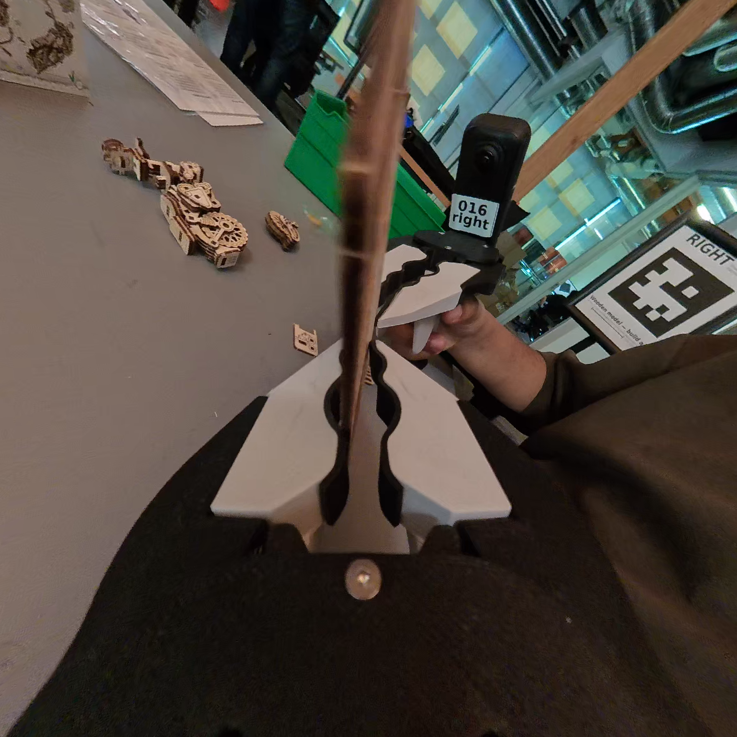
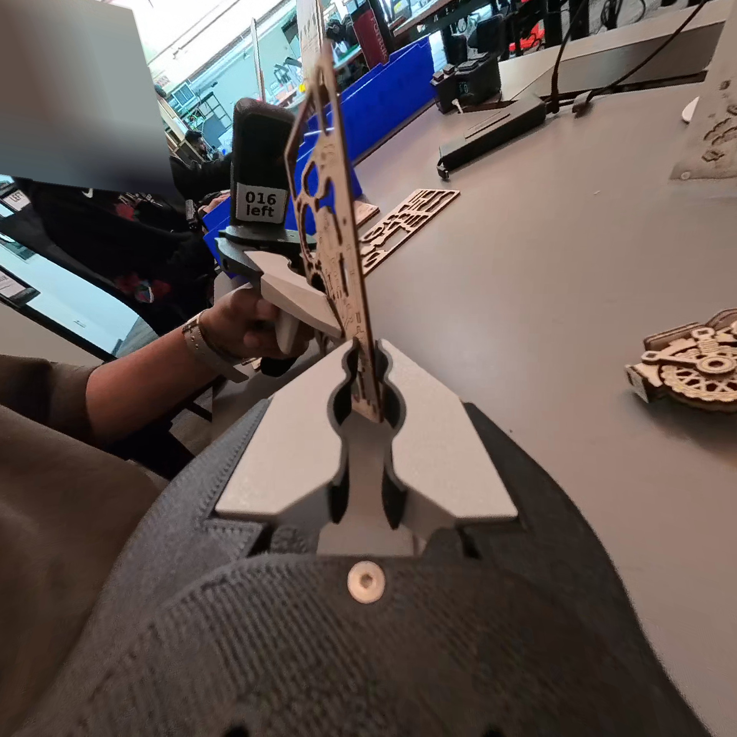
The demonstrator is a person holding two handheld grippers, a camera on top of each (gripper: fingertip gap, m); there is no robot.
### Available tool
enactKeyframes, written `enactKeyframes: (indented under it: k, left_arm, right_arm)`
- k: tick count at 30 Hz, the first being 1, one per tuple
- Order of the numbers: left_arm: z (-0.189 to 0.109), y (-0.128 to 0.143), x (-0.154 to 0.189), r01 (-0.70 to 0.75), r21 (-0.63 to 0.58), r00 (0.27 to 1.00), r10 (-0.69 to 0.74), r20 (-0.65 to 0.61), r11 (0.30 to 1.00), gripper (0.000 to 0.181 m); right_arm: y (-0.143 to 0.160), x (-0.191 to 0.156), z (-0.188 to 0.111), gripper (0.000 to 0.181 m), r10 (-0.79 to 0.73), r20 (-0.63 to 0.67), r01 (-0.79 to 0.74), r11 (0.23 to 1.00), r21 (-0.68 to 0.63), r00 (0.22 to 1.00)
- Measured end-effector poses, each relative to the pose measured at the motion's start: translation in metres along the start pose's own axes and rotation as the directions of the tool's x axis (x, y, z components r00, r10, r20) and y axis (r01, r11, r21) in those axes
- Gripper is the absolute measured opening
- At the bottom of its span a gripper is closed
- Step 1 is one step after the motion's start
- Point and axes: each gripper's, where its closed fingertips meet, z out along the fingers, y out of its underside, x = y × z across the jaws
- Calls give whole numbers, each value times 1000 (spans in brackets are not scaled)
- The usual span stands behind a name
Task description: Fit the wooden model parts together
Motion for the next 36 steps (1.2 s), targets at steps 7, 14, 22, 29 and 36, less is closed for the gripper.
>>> enactKeyframes:
  k: [7, 14, 22, 29, 36]
  left_arm:
    - [-2, -11, 2, 89, 102, 995, -85, -50, 991, 9]
    - [0, -13, 6, 83, 116, 996, -79, -40, 990, 0]
    - [2, -5, -2, 84, 61, 996, -86, 39, 995, 0]
    - [5, 6, -14, 30, -17, 988, -27, 149, 999, 1]
    - [4, 18, -29, 6, -99, 971, 18, 239, 995, 0]
  right_arm:
    - [-1, -8, 2, 3, 64, 59, -64, 998, 2, 996]
    - [3, -4, 3, 4, 72, 44, -70, 997, -41, 996]
    - [14, 4, 8, 7, 45, -47, -49, 993, -104, 998]
    - [27, 15, 13, 8, 72, -143, -94, 984, -149, 987]
    - [39, 26, 21, 10, -114, -238, 62, 975, -215, 965]
